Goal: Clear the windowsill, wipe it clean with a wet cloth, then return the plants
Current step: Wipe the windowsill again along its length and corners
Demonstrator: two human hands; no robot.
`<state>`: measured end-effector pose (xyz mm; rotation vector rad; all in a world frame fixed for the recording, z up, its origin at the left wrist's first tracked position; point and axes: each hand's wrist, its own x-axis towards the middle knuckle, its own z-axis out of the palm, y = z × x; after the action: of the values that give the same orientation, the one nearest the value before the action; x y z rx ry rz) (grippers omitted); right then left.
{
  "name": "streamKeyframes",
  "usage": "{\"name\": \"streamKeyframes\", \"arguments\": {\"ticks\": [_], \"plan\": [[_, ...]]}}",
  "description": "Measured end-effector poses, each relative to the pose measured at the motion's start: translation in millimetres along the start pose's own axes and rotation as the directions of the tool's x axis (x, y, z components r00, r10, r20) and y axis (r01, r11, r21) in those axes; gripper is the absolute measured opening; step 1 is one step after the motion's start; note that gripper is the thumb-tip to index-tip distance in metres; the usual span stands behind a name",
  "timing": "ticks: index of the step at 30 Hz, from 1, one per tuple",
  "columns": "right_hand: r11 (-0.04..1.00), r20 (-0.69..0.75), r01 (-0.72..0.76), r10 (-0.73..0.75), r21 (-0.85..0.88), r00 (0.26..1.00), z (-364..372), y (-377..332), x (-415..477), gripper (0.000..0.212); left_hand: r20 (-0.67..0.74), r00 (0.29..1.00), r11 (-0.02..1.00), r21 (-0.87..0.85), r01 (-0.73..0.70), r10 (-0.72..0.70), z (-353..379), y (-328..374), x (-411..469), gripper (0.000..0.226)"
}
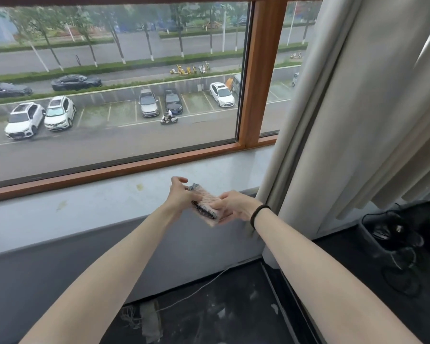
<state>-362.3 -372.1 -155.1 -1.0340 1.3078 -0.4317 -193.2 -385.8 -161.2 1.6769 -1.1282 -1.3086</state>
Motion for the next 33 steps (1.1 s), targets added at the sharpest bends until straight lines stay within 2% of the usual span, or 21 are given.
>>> {"name": "streamKeyframes", "arguments": {"ticks": [3, 8, 10, 11, 12, 13, 15, 17, 19, 20, 22, 24, 27, 29, 30, 31, 33], "plan": [[0.999, -0.040, -0.013, 0.012, -0.030, 0.999, -11, -3, 13, 0.007, -0.082, 0.996, 0.999, 0.016, -0.047, 0.048, 10, 14, 22, 0.054], [0.993, -0.083, -0.065, 0.074, 0.099, 0.994, -16, -9, 32, 0.016, 0.027, 0.993, 0.990, 0.086, -0.116, 0.114, 29, 42, 64, 0.052], [0.990, -0.210, -0.078, 0.102, 0.119, 0.972, -25, -11, 40, 0.015, 0.094, 0.976, 0.948, 0.236, -0.212, 0.195, 36, 52, 86, 0.061], [0.986, -0.306, -0.073, 0.117, 0.153, 0.945, -31, -9, 45, 0.013, 0.125, 0.964, 0.889, 0.373, -0.266, 0.236, 38, 55, 97, 0.067], [0.978, -0.415, -0.050, 0.131, 0.202, 0.900, -38, -8, 48, 0.011, 0.144, 0.951, 0.800, 0.514, -0.309, 0.275, 41, 55, 110, 0.070], [0.974, -0.553, -0.015, 0.140, 0.225, 0.821, -47, -4, 53, 0.017, 0.130, 0.943, 0.708, 0.631, -0.316, 0.305, 45, 51, 119, 0.067], [0.984, -0.807, 0.022, 0.130, 0.174, 0.577, -65, 7, 57, 0.021, 0.051, 0.936, 0.575, 0.777, -0.257, 0.349, 58, 36, 124, 0.045], [0.983, -0.915, 0.035, 0.152, 0.178, 0.374, -74, 20, 54, 0.017, 0.017, 0.940, 0.500, 0.844, -0.197, 0.342, 77, 16, 117, 0.031], [0.970, -0.947, 0.078, 0.204, 0.230, 0.248, -78, 28, 53, 0.023, 0.061, 0.937, 0.412, 0.887, -0.208, 0.343, 93, -1, 111, 0.038], [0.961, -0.948, 0.098, 0.231, 0.257, 0.219, -78, 31, 54, 0.026, 0.107, 0.924, 0.336, 0.911, -0.239, 0.368, 98, -8, 111, 0.039], [0.962, -0.957, 0.109, 0.230, 0.251, 0.177, -83, 28, 61, 0.017, 0.213, 0.869, 0.207, 0.920, -0.332, 0.447, 103, -11, 119, 0.032], [0.945, -0.947, 0.128, 0.282, 0.302, 0.151, -92, 25, 66, 0.028, 0.290, 0.821, 0.195, 0.882, -0.428, 0.492, 103, -13, 128, 0.025], [0.939, -0.930, 0.109, 0.296, 0.325, 0.218, -112, 31, 78, 0.051, 0.416, 0.773, 0.390, 0.688, -0.612, 0.478, 98, -15, 132, 0.034], [0.944, -0.934, 0.144, 0.258, 0.298, 0.246, -124, 46, 89, 0.072, 0.485, 0.704, 0.360, 0.623, -0.694, 0.518, 90, -11, 138, 0.041], [0.945, -0.937, 0.162, 0.241, 0.286, 0.252, -133, 58, 100, 0.074, 0.495, 0.691, 0.365, 0.602, -0.710, 0.527, 88, -7, 144, 0.041], [0.945, -0.936, 0.149, 0.249, 0.291, 0.248, -149, 78, 120, 0.070, 0.488, 0.694, 0.373, 0.601, -0.707, 0.529, 89, -3, 152, 0.039], [0.945, -0.929, 0.104, 0.278, 0.310, 0.243, -164, 96, 135, 0.069, 0.395, 0.728, 0.454, 0.589, -0.669, 0.560, 99, -1, 166, 0.029]]}}
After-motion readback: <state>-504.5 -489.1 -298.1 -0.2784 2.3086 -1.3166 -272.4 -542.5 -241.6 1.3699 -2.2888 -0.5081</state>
